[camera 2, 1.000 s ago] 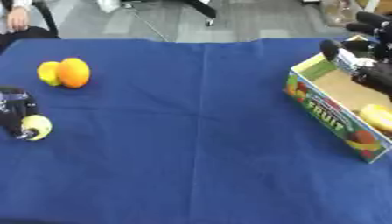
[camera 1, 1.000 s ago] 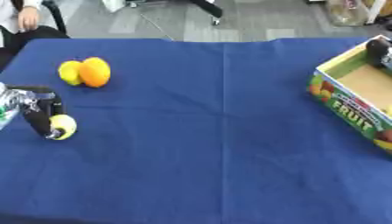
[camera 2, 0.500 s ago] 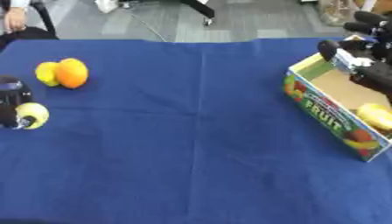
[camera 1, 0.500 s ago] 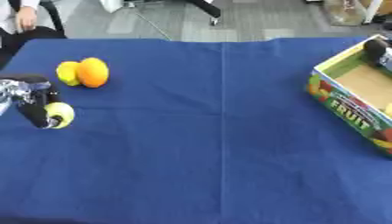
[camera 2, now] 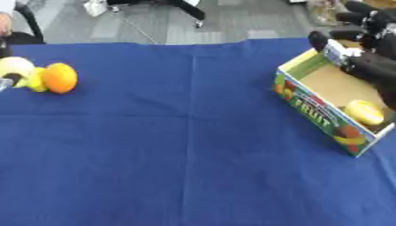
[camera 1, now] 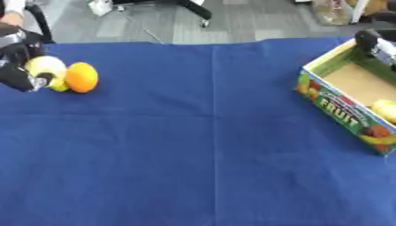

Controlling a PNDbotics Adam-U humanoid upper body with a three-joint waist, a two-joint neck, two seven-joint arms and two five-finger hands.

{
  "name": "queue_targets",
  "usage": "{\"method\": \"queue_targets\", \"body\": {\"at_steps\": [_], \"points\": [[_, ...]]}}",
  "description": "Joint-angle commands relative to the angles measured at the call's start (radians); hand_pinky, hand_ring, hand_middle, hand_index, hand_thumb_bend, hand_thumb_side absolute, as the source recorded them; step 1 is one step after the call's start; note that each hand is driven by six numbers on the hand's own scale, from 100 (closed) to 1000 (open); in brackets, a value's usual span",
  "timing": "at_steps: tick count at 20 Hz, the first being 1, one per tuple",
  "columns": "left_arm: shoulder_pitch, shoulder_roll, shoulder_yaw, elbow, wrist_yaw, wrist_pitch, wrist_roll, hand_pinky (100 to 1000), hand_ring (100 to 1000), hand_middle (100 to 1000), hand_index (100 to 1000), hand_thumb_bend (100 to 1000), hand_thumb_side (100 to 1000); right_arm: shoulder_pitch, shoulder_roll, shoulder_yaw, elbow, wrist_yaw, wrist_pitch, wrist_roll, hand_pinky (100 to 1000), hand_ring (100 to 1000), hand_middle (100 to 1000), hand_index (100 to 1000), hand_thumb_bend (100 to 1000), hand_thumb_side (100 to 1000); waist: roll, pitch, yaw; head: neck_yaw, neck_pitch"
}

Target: Pick up the objects with one hand, pass them to the other hand, and then place them into the box on the other side of the table.

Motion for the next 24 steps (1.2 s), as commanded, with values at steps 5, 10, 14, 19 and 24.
{"method": "queue_targets", "body": {"at_steps": [5, 10, 14, 19, 24], "points": [[0.001, -0.016, 0.045, -0.191, 0.022, 0.051, 0.116, 633, 498, 462, 488, 100, 100, -0.035, -0.04, -0.021, -0.019, -0.024, -0.019, 0.006, 713, 843, 899, 952, 489, 296, -0.004, -0.033, -0.006, -0.031, -0.004], [0.021, -0.12, 0.111, -0.308, 0.076, 0.11, 0.19, 623, 482, 449, 471, 100, 100, -0.108, -0.045, -0.006, -0.019, -0.05, -0.013, 0.042, 714, 844, 899, 952, 493, 293, -0.012, -0.033, -0.015, -0.041, -0.012], [0.059, -0.212, 0.111, -0.397, 0.047, 0.152, 0.247, 618, 473, 440, 460, 100, 100, -0.14, -0.052, 0.003, -0.019, -0.057, -0.011, 0.067, 714, 844, 897, 950, 494, 291, -0.013, -0.035, -0.013, -0.047, -0.007], [0.109, -0.33, 0.109, -0.457, -0.019, 0.156, 0.319, 611, 466, 433, 452, 100, 100, -0.162, -0.058, 0.013, -0.019, -0.058, -0.008, 0.095, 714, 844, 896, 949, 495, 291, -0.014, -0.037, -0.011, -0.055, 0.008], [0.13, -0.412, 0.083, -0.446, -0.093, 0.115, 0.396, 604, 465, 431, 450, 100, 100, -0.18, -0.064, 0.032, -0.019, -0.051, -0.002, 0.128, 715, 845, 894, 948, 502, 292, -0.016, -0.041, -0.01, -0.056, 0.014]]}}
